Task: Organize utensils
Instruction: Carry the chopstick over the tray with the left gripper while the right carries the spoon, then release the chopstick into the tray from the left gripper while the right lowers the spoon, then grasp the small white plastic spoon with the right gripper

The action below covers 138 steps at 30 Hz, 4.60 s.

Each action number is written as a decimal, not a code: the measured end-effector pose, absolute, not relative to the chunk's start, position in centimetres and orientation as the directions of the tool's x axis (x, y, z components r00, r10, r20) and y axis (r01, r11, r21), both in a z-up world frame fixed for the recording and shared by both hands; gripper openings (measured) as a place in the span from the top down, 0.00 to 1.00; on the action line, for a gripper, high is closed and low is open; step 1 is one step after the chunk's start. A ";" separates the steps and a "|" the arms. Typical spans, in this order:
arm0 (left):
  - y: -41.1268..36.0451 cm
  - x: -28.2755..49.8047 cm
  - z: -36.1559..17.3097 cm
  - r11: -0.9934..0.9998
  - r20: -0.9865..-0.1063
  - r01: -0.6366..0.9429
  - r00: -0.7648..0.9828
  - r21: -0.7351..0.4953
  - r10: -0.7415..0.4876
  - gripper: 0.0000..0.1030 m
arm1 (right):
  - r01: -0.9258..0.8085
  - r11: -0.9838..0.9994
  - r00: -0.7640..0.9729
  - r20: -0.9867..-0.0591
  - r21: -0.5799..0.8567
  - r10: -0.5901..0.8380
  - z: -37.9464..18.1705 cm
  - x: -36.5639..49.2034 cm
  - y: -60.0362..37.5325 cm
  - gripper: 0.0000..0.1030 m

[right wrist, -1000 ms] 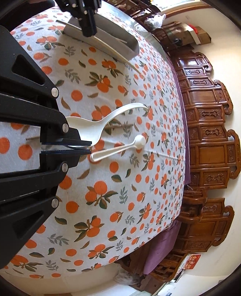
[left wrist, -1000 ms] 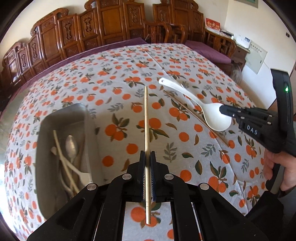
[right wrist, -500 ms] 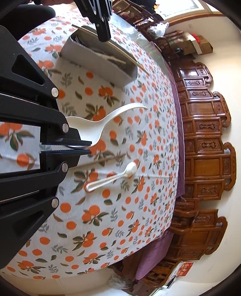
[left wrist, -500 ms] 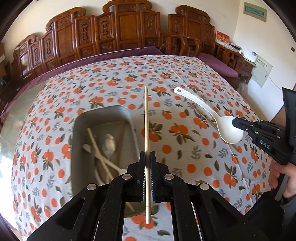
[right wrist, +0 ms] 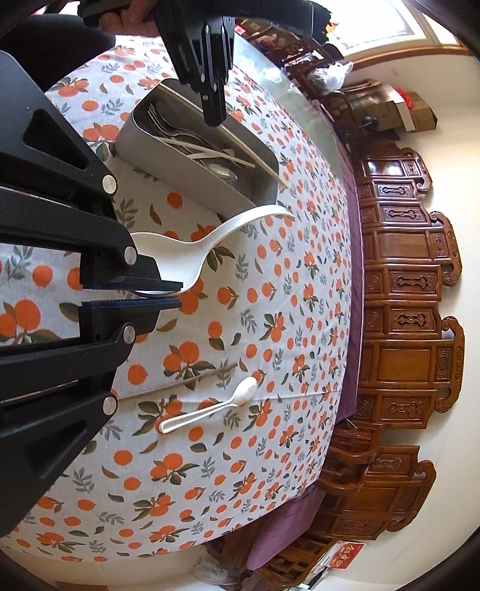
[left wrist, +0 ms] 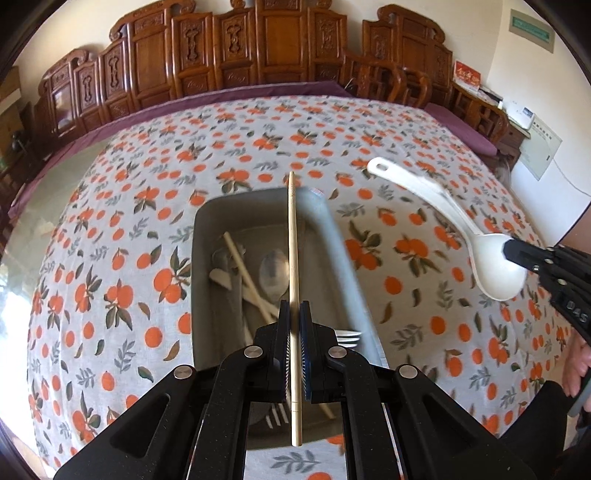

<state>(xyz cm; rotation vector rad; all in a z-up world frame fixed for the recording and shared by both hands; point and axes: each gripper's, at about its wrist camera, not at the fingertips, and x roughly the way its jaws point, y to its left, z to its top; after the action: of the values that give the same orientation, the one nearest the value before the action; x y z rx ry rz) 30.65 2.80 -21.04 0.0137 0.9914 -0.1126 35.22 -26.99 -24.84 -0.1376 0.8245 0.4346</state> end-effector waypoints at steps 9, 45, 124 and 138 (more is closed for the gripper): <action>3.9 31.4 -23.2 0.996 -0.867 0.078 0.492 -0.041 -0.074 0.96 | -0.445 0.894 0.576 -0.746 0.055 0.333 -25.2 34.5 -25.2 0.96; 12.9 24.6 -16.6 0.995 -0.782 0.034 0.616 -0.094 -0.095 0.82 | -0.378 0.925 0.533 -0.826 -0.040 0.182 -26.6 35.5 -10.2 0.96; -5.2 34.9 -18.9 0.984 -0.797 0.149 0.580 -0.100 -0.169 0.17 | -0.486 0.874 0.499 -0.831 -0.034 0.246 -32.7 51.0 -34.7 0.91; -12.7 36.2 -21.3 0.973 -0.828 0.216 0.529 -0.078 -0.184 0.17 | -0.454 0.891 0.518 -0.810 0.011 0.275 -30.2 45.2 -40.9 0.91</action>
<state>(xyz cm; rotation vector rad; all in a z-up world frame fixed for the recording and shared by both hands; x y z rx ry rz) 36.16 -12.69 -21.34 0.0354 0.9844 -0.2385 45.23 -40.92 -30.24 -0.2122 0.9285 0.4411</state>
